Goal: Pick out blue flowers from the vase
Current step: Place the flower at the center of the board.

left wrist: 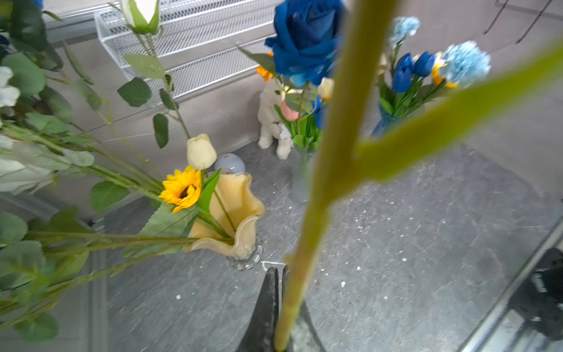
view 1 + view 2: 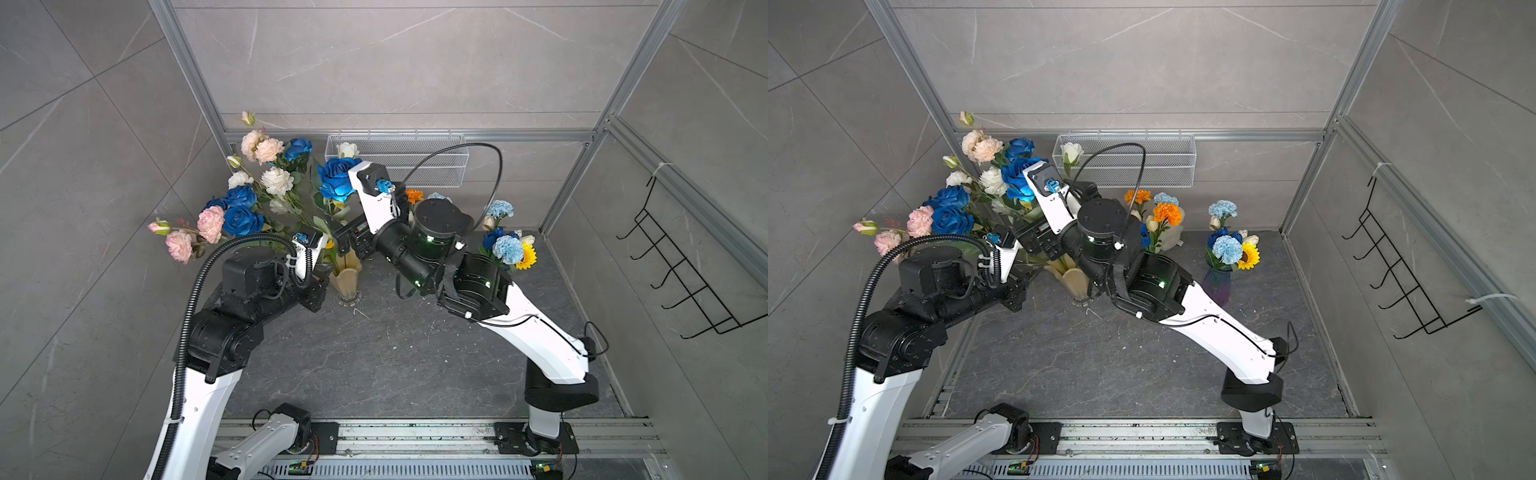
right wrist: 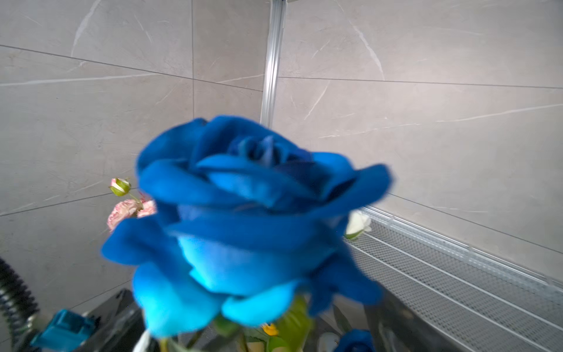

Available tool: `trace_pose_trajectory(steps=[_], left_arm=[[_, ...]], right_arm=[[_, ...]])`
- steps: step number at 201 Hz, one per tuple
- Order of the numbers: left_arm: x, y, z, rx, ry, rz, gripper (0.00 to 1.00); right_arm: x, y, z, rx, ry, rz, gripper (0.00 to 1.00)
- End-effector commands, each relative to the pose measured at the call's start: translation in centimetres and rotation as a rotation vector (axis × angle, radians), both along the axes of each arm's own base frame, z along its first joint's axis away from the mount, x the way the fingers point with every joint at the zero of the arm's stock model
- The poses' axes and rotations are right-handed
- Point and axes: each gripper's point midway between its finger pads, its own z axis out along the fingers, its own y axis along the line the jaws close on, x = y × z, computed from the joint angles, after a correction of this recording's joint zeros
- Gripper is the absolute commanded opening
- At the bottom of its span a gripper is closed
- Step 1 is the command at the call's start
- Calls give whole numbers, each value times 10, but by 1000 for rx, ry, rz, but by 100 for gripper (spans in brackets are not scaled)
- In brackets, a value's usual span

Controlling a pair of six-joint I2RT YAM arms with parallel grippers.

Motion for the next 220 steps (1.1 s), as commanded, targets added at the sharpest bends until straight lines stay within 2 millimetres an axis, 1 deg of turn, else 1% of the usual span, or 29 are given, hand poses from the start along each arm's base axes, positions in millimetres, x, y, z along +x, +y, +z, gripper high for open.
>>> trace_pose_trajectory(steps=[1,3,4,5,8,16,18,31,44,53,65,89,117,131,138,156,171,190,220], left_arm=[[11,22,-5,159,-55,89,0],[11,23,-6,170,-52,93,0],[12,23,-7,175,-50,96,0],[13,24,-8,179,-47,96,0],[14,25,-11,194,-41,101,0],[17,25,-19,223,-23,107,0],[18,25,-21,229,-19,105,0],[20,20,-31,248,3,91,0],[22,12,-43,288,20,75,0],[23,5,-53,337,26,53,0],[20,-9,-66,410,25,12,0],[10,-41,-89,536,12,-85,0],[-1,-76,-113,633,-25,-199,0],[0,-84,-123,672,-51,-211,0],[1,-89,-129,685,-56,-222,0],[6,-97,-155,750,-47,-246,0],[12,-105,-179,796,-41,-259,0],[22,-114,-202,837,-30,-256,0],[37,-135,-231,856,-30,-257,0]], right_arm=[[-14,-85,46,102,-61,-144,100],[-16,-94,50,114,-63,-152,100],[-18,-101,52,122,-64,-158,100],[-18,-101,52,122,-64,-158,100],[-20,-110,52,128,-63,-168,100],[-29,-137,57,158,-65,-187,99],[-31,-146,59,167,-67,-193,100],[-40,-185,62,183,-62,-240,99],[-41,-211,60,150,-53,-314,100],[-39,-219,58,122,-49,-356,100],[-36,-220,53,87,-42,-387,99],[-33,-213,48,65,-31,-389,99],[-31,-217,45,60,-22,-412,100],[-32,-221,43,61,-14,-416,100],[-32,-222,42,60,-9,-420,100],[-30,-221,37,34,1,-429,100],[-26,-213,31,-6,14,-432,100],[-22,-202,26,-38,27,-424,100],[-12,-188,16,-72,56,-405,100]])
